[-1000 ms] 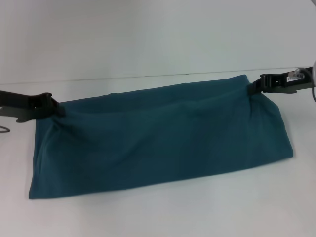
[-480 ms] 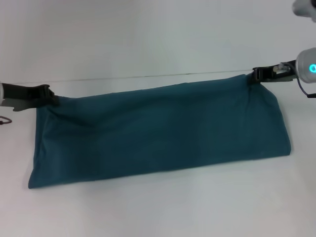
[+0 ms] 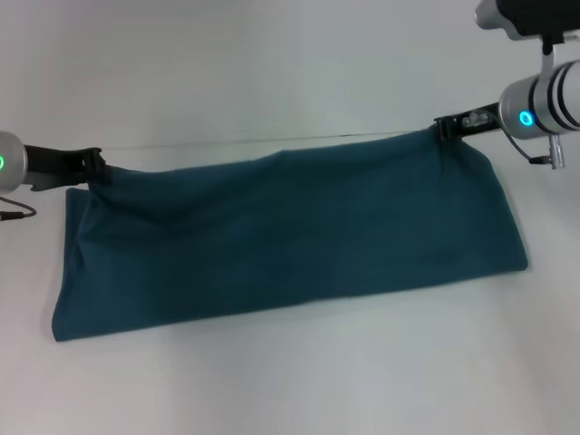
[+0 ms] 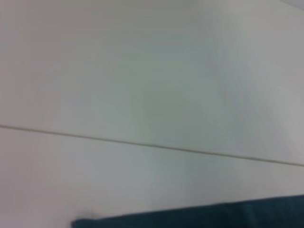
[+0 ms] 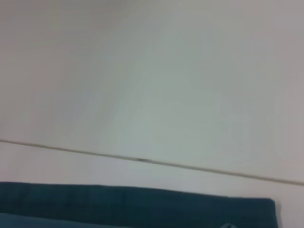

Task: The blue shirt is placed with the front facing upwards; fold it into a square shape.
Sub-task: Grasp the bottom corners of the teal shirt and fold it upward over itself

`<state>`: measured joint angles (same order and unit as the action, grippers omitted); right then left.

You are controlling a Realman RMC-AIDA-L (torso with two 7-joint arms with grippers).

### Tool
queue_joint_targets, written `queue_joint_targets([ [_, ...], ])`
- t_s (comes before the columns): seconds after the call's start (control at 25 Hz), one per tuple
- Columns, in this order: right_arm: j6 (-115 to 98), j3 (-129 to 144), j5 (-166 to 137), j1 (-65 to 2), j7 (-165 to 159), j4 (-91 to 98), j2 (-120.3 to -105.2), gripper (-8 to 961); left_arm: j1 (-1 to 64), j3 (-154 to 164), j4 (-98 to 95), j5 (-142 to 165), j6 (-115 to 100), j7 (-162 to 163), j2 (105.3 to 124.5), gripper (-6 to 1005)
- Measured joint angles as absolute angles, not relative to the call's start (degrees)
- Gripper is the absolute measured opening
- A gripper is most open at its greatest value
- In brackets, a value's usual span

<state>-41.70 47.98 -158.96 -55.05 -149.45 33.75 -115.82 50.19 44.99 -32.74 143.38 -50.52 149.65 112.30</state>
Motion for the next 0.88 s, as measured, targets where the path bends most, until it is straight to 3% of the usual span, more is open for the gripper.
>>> queue_joint_targets([
  [0.88, -36.6, 50.9, -163.4, -58.4, -151.2, 30.6, -115.96, 69, 50.9, 45.1, -32.7, 145.5, -47.6, 150.0, 113.03, 74],
])
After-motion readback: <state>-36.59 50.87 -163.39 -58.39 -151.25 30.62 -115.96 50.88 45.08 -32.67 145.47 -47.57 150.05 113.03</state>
